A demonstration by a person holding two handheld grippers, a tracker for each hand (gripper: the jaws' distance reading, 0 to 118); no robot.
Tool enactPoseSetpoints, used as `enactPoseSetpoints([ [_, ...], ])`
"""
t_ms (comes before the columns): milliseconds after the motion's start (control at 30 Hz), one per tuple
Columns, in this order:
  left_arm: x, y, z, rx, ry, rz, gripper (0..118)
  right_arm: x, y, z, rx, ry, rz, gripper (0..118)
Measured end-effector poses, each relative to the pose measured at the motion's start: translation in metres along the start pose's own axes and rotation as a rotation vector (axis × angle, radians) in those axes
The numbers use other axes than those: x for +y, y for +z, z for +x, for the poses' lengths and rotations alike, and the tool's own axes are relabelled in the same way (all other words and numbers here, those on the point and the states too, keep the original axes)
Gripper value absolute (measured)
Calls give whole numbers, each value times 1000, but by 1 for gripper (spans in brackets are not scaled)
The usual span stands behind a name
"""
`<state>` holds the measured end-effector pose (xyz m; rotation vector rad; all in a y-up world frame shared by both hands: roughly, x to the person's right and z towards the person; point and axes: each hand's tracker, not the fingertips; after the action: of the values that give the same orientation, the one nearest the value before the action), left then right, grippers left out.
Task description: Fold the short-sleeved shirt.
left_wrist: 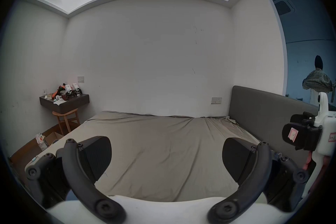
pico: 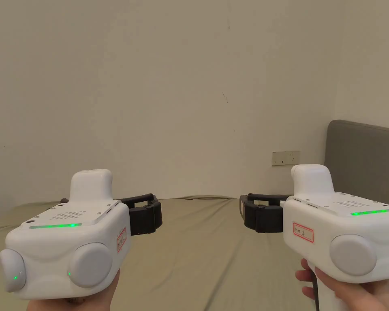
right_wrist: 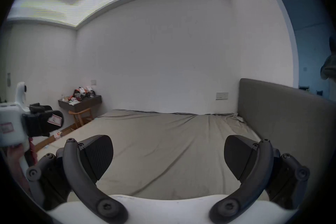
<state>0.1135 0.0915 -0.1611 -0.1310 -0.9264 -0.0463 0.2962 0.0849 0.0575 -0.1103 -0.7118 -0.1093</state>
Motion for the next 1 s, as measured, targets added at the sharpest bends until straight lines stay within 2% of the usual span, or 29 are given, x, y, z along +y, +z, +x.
enactPoseSetpoints([
  [400,1,-1,-1,12,0,-15,118,9,2,0,-74,-21,9,118],
  [533,-3,-3,1,17,-10,-28,118,9,1,-4,-127,4,4,118],
  [633,-4,-4,1,5,-5,-33,118,7,1,-4,-120,20,17,118],
  [733,-3,-5,2,5,-7,-36,118,10,2,-2,-88,-6,23,118],
  [1000,-3,-3,4,5,-19,-35,118,13,3,-3,-116,4,27,118],
])
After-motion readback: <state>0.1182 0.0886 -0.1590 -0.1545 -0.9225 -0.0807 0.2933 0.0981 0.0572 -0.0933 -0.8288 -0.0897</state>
